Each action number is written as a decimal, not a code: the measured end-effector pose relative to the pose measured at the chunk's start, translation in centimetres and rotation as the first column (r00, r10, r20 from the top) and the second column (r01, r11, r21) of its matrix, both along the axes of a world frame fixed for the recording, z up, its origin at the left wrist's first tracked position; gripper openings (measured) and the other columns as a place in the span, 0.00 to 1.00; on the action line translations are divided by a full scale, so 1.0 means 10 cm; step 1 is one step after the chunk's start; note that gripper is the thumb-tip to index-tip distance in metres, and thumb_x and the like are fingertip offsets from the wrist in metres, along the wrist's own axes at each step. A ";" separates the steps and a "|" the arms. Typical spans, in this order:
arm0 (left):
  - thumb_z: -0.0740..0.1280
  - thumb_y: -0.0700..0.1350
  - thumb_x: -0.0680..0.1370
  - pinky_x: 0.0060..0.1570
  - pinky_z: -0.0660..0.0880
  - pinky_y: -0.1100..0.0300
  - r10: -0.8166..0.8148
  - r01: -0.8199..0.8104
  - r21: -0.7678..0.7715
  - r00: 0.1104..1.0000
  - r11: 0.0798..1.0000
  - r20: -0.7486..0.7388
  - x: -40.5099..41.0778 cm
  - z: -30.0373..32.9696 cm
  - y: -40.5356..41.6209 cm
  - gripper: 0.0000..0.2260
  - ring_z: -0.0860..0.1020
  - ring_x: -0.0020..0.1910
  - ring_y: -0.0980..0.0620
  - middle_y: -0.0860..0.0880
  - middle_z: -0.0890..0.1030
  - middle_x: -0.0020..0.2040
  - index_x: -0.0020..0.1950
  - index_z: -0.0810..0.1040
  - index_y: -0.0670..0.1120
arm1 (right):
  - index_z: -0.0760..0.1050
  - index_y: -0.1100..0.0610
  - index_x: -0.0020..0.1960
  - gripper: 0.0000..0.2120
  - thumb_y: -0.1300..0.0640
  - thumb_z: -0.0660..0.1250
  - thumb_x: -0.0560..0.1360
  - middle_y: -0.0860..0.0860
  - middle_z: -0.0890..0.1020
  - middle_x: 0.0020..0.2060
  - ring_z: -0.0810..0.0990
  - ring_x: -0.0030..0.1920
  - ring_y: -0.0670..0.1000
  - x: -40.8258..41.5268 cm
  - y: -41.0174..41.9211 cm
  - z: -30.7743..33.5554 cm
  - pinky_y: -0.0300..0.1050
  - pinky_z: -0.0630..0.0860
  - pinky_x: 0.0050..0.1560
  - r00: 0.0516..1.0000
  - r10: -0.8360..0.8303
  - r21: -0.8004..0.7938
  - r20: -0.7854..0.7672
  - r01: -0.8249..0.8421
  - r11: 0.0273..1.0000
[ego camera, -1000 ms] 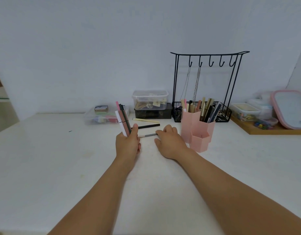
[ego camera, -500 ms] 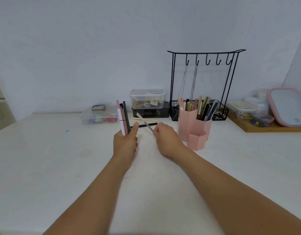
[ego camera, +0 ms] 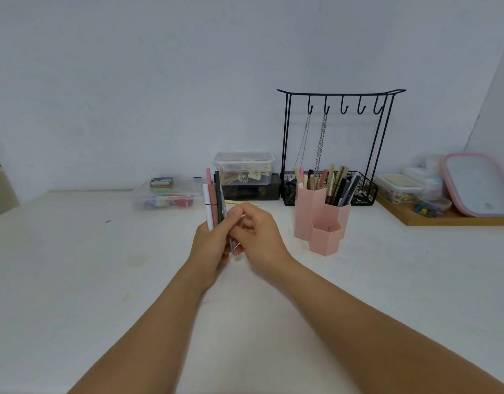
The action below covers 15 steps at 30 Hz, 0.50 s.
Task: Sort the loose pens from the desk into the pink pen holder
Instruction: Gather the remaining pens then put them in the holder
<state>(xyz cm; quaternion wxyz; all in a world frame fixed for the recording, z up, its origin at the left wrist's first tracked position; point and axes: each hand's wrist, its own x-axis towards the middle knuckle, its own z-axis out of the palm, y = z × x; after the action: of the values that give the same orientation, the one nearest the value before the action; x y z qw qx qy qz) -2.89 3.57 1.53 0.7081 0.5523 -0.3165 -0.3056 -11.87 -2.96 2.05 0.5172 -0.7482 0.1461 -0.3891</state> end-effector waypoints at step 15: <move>0.62 0.47 0.84 0.24 0.72 0.63 0.329 -0.342 -0.016 0.915 0.940 -0.232 0.11 -0.03 -0.02 0.05 0.82 0.29 0.55 0.49 0.79 0.33 0.50 0.73 0.48 | 0.76 0.52 0.65 0.15 0.57 0.65 0.78 0.48 0.75 0.65 0.73 0.66 0.50 0.23 -0.49 -0.25 0.46 0.69 0.69 0.950 -0.240 -0.005 -0.198 0.244 0.970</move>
<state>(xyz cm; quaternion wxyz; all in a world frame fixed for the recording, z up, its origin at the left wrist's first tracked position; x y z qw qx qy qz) -1.76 3.34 1.27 0.7965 0.5400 -0.1430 -0.2315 -9.56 -7.85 -0.48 0.4556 -0.7545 0.2912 -0.3720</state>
